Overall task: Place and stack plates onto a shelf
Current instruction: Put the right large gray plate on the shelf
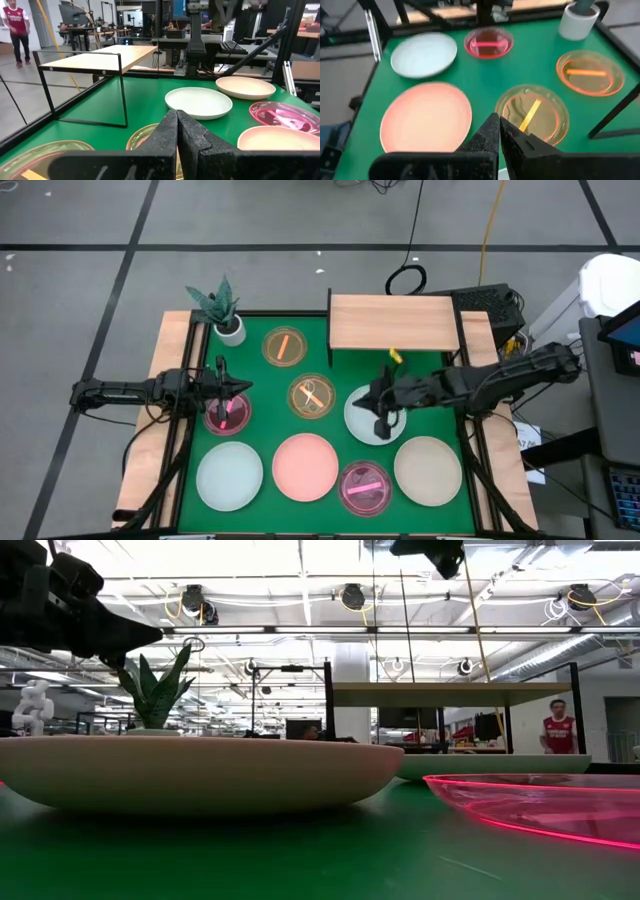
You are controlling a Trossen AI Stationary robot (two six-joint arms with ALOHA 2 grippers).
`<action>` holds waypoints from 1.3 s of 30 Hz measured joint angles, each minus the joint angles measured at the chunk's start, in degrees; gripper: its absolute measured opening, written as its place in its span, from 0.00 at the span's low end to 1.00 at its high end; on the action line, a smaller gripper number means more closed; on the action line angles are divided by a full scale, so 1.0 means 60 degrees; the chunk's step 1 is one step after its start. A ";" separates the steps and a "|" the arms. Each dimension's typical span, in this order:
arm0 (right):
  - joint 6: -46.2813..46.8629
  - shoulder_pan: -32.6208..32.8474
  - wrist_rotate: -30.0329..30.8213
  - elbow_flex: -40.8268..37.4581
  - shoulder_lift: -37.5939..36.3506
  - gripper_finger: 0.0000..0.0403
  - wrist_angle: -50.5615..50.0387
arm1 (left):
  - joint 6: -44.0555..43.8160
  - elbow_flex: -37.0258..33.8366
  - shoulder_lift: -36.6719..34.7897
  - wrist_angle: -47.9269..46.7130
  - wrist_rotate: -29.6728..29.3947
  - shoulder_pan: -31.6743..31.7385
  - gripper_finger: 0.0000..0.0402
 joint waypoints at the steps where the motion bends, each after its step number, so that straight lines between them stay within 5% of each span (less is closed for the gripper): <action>1: 0.0008 0.0037 -0.0009 0.0000 0.0123 0.00 -0.0097 | -0.0102 0.0000 0.0000 0.0000 0.0000 0.0000 0.00; 9: 0.0510 0.0075 0.0012 -0.0091 0.0780 0.00 -0.1195 | -0.0565 0.0000 0.0000 0.0000 0.0000 0.0000 0.00; 23: 0.1762 0.0037 -0.0008 -0.2213 0.0792 0.00 -0.1161 | -0.1236 0.0000 0.0000 0.0000 0.0018 -0.0007 0.00; 39: 0.6566 -0.0257 0.0662 -0.2251 0.0792 0.13 -0.4725 | -0.1232 0.0737 0.0349 -0.0449 0.0129 -0.0007 0.00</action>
